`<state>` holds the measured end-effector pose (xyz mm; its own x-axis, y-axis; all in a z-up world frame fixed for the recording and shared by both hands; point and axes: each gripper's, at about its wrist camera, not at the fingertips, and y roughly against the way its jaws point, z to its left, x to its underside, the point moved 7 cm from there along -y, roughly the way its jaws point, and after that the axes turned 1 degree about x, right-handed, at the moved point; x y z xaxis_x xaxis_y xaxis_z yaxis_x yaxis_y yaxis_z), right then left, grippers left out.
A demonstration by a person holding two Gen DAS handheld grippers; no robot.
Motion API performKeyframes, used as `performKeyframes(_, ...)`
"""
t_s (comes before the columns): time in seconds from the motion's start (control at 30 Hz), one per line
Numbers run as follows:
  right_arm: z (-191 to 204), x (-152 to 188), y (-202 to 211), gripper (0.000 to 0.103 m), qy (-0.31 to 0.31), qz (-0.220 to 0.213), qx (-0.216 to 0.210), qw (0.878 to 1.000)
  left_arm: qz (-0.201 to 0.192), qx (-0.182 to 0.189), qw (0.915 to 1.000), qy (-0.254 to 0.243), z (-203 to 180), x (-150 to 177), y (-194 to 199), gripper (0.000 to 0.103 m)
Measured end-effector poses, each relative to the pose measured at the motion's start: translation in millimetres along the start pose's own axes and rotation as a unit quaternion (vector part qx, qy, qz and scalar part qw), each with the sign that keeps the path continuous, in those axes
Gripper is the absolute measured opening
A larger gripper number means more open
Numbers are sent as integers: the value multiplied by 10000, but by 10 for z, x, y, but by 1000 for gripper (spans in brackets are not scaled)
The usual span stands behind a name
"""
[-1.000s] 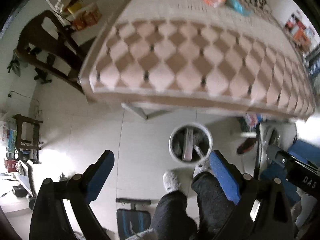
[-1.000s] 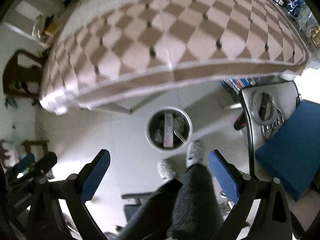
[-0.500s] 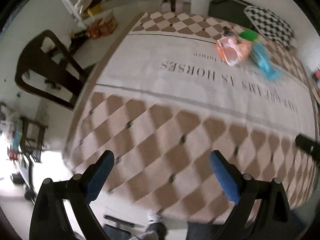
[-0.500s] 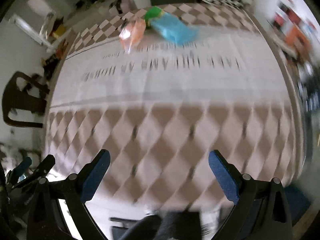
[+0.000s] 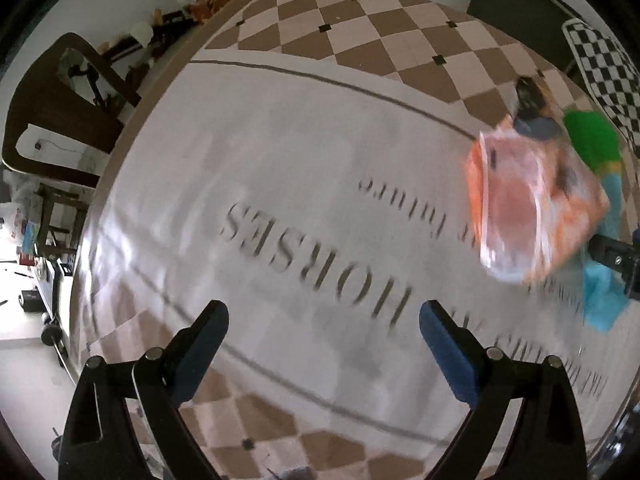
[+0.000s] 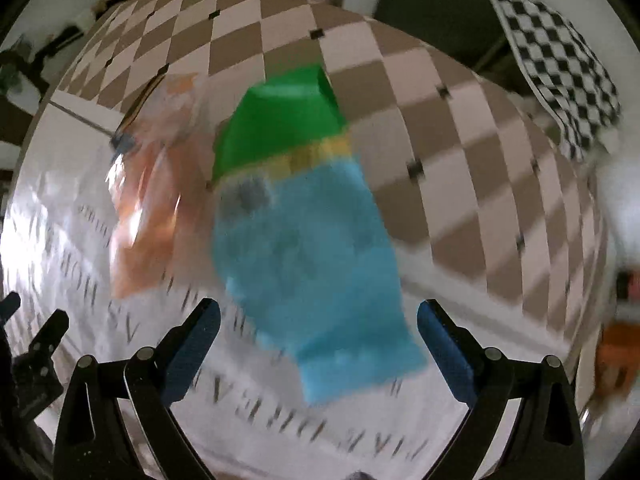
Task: Collect trash
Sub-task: 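Grasp the orange plastic bag with the left tool while the right tool grasps the green-blue snack bag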
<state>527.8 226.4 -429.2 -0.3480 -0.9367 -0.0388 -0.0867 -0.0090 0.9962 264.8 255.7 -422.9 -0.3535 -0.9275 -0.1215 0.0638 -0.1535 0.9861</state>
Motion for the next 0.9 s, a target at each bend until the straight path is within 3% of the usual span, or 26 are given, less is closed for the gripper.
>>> performKeyframes(0.17,-6,-319,-240,100,55,44,-342,9994,-3,144,9998,151,4,-165,79,98)
performKeyframes(0.27,-63,-335,-286,95,-137,-12,-504,9986,-77,369,9991,198,-61,-249,204,98)
performKeyframes(0.37,-268,-240,-261,91,-538,-62,-589,9968,-133,596,9980,169,-209,-340,287,98)
performKeyframes(0.47,-642,-29,-228,91,-1181,-55,-289,9926,-93,831,9965,72,-464,-389,285,98)
performKeyframes(0.6,-1098,303,-235,91,-2048,76,-170,9786,268,1244,9918,109,-839,-444,174,98)
performKeyframes(0.7,-1327,457,-341,96,-2472,196,-544,9672,510,1500,9871,233,-971,-515,50,97)
performKeyframes(0.8,-1435,432,-431,99,-2487,179,-729,9657,568,1623,9848,240,-1069,-561,-2,97)
performKeyframes(0.87,-1483,355,-463,99,-2308,98,-631,9709,529,1616,9853,173,-1132,-576,18,90)
performKeyframes(0.9,-1492,316,-486,99,-2232,88,-617,9728,514,1641,9850,124,-1142,-589,36,77)
